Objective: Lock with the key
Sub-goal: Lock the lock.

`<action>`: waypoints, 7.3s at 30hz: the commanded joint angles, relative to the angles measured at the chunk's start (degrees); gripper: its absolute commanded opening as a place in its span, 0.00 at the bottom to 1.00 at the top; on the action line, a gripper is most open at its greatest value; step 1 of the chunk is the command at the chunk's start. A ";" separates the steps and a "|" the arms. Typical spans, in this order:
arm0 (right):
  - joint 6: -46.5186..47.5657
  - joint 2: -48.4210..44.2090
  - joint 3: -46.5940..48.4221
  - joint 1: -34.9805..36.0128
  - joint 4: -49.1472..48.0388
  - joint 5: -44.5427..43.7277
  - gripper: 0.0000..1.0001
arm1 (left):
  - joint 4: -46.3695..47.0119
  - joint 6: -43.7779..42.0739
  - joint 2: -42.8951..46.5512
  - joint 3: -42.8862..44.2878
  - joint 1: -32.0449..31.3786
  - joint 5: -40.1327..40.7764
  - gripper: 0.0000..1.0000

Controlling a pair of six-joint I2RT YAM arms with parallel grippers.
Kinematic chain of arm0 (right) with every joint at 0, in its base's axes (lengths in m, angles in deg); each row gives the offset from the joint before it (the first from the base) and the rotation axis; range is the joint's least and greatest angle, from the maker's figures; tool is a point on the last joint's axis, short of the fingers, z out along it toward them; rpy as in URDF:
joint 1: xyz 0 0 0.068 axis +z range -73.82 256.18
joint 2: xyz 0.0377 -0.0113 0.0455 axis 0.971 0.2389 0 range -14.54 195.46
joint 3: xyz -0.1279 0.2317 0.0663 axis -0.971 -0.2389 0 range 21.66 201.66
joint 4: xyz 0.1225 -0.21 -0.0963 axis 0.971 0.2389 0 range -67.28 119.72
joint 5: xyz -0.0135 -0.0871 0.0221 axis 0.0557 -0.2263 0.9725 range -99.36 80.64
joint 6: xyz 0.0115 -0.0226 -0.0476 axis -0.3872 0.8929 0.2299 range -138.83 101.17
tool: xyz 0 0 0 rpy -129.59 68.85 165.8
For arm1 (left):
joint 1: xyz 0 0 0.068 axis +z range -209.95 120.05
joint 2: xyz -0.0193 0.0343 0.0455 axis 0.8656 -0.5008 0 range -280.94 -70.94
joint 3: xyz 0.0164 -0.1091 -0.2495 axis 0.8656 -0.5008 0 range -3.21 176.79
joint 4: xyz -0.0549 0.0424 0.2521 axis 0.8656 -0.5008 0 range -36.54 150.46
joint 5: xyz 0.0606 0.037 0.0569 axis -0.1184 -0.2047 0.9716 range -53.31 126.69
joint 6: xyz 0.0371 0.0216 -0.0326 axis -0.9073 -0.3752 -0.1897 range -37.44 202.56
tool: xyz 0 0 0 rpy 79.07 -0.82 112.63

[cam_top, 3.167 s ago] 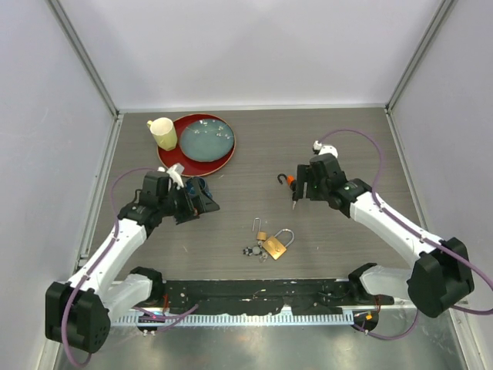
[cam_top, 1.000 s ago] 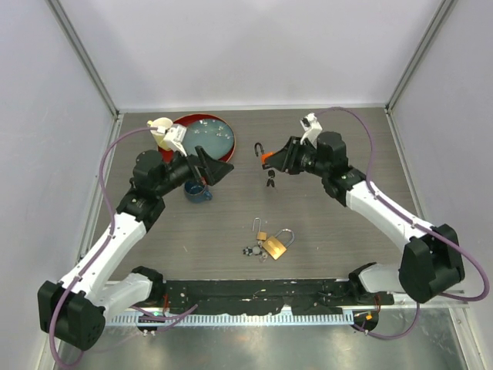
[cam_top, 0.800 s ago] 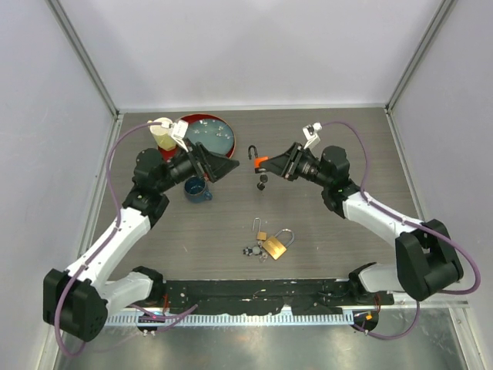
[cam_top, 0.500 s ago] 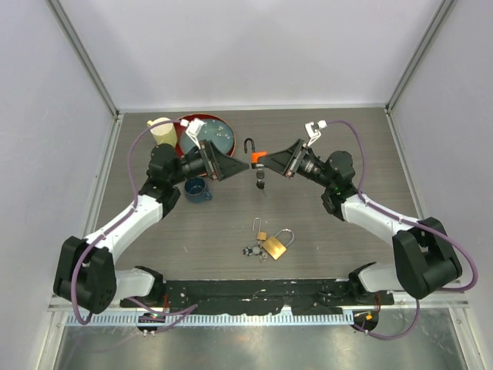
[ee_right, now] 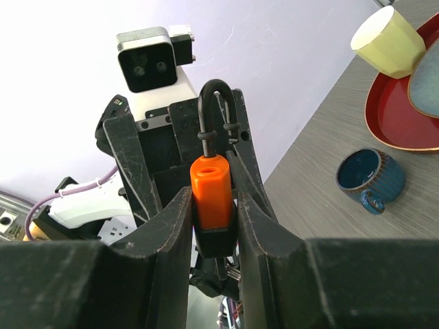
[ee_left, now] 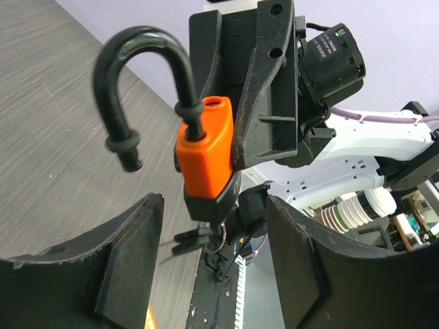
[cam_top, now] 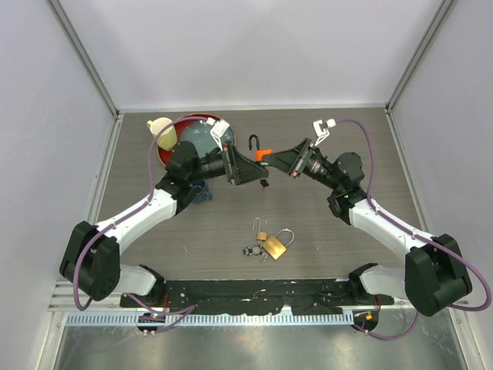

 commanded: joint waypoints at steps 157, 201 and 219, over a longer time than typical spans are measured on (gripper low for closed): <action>46.43 -2.38 27.18 5.46 54.89 28.06 0.51 | -54.75 -39.05 7.53 17.75 -2.74 -25.87 0.00; 35.72 -3.52 23.85 5.55 41.72 21.30 0.01 | -36.21 -27.45 7.80 14.41 -2.74 -25.43 0.16; 25.35 -12.13 15.85 5.46 30.55 0.56 0.01 | -31.11 -27.10 10.25 15.02 -1.87 -4.44 0.89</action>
